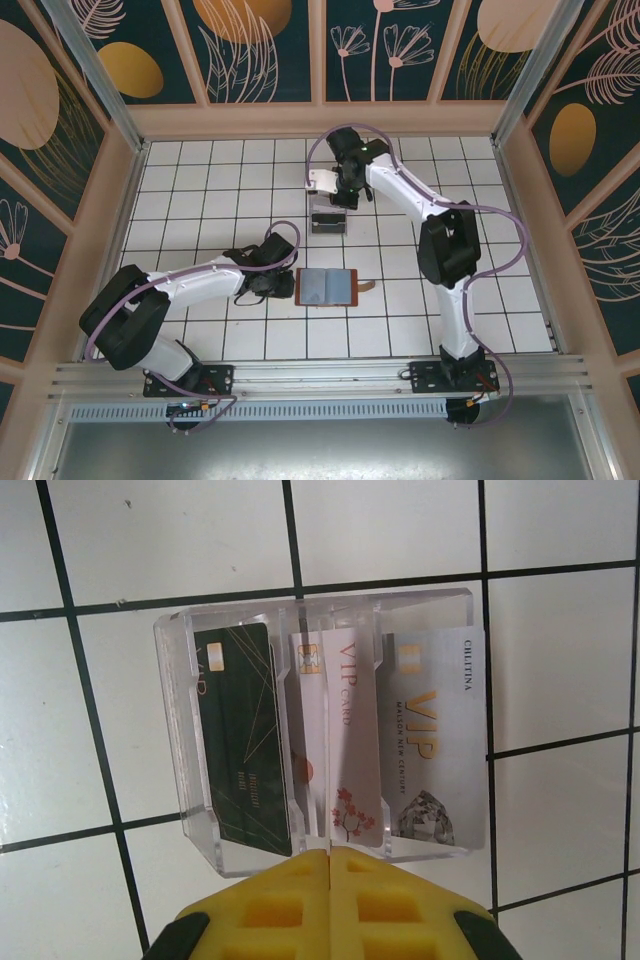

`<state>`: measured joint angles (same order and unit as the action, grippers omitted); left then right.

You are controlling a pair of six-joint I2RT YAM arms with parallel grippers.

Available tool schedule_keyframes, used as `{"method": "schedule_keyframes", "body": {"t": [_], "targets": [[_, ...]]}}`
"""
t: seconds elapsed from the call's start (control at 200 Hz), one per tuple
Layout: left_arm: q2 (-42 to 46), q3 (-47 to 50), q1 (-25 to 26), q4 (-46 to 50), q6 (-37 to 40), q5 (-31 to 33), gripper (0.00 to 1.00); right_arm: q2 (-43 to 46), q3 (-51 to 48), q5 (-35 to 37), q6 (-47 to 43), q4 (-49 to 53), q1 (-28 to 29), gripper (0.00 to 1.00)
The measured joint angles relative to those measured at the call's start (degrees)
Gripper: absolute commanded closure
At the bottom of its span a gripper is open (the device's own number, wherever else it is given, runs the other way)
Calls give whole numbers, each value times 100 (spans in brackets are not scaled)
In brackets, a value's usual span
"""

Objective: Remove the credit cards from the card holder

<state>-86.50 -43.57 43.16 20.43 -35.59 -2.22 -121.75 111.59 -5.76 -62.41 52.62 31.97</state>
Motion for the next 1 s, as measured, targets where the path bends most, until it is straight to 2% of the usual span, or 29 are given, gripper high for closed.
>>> {"method": "schedule_keyframes", "body": {"t": [0.365,0.47,0.556,1.001], "targets": [[0,-13,0,59,-70,116,79,-407,160,37,-98,140,0,100],[0,-13,0,85,-98,131,79,-501,221,35,-149,140,2,88],[0,-13,0,83,-111,131,79,-544,280,59,-197,138,7,83],[17,-13,0,85,-160,144,79,-581,313,302,-205,-33,15,77]]}}
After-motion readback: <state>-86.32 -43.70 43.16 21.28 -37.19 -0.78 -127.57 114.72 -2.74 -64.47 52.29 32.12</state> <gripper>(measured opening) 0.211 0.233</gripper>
